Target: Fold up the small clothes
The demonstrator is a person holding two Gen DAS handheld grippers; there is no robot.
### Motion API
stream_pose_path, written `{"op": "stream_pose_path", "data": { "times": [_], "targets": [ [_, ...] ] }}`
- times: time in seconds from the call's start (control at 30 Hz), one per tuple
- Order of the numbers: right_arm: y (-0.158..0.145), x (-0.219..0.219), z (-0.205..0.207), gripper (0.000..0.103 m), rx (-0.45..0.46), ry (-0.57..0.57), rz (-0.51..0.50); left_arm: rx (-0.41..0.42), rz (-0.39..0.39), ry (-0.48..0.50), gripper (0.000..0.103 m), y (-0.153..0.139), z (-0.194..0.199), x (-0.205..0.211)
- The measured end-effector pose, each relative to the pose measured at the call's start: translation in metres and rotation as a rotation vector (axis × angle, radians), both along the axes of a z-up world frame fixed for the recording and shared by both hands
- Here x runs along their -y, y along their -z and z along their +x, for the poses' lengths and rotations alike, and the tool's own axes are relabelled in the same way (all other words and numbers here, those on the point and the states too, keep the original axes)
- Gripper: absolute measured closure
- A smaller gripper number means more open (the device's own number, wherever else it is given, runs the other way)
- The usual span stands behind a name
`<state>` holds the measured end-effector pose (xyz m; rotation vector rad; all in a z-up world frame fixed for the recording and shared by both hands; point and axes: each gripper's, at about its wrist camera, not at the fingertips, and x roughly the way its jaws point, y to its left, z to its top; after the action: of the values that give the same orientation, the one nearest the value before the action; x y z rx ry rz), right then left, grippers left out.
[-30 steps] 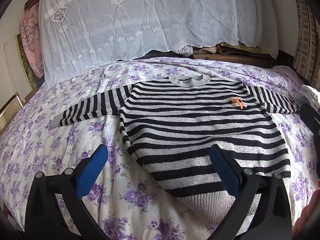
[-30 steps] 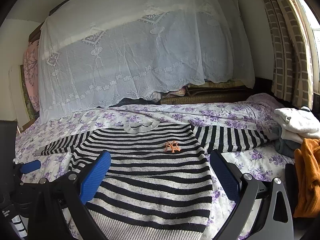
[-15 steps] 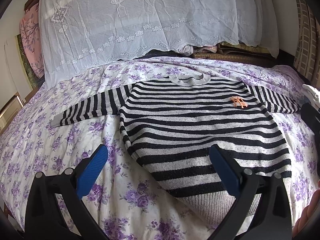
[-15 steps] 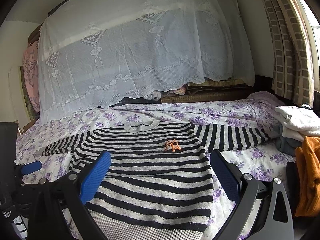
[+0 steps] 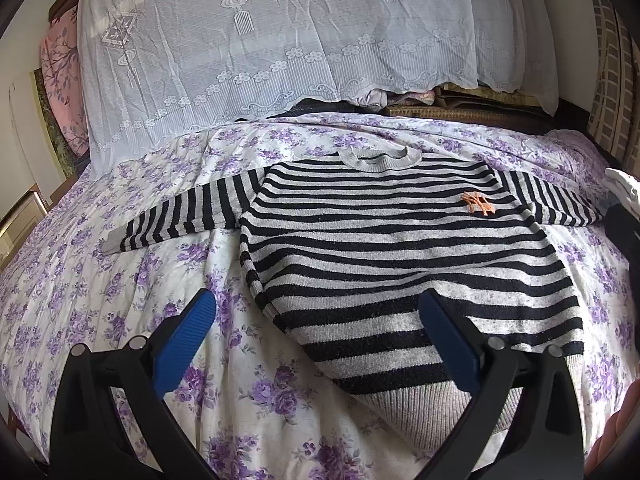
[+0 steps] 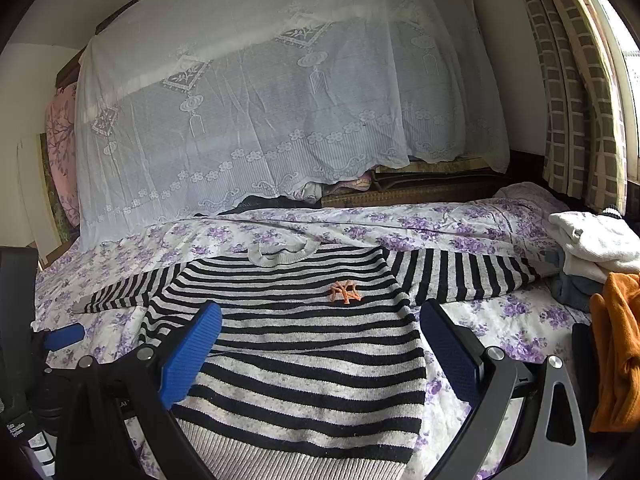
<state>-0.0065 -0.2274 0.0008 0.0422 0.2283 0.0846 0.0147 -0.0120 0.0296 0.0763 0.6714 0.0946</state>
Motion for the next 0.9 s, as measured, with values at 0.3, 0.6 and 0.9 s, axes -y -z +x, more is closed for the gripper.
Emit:
{"op": "stream_pose_path", "data": {
  "times": [0.3, 0.6, 0.9],
  "targets": [
    [0.001, 0.0, 0.0, 0.003, -0.014, -0.001, 0.009, 0.0, 0.0, 0.0, 0.004, 0.0, 0.0, 0.0],
    [0.001, 0.001, -0.003, 0.003, -0.008, 0.0, 0.011, -0.001, 0.0, 0.0, 0.004, 0.0, 0.0, 0.001],
    [0.019, 0.012, 0.005, 0.003, -0.099, -0.01, -0.005, -0.064, -0.047, 0.041, 0.004, 0.02, 0.005, -0.01]
  ]
}}
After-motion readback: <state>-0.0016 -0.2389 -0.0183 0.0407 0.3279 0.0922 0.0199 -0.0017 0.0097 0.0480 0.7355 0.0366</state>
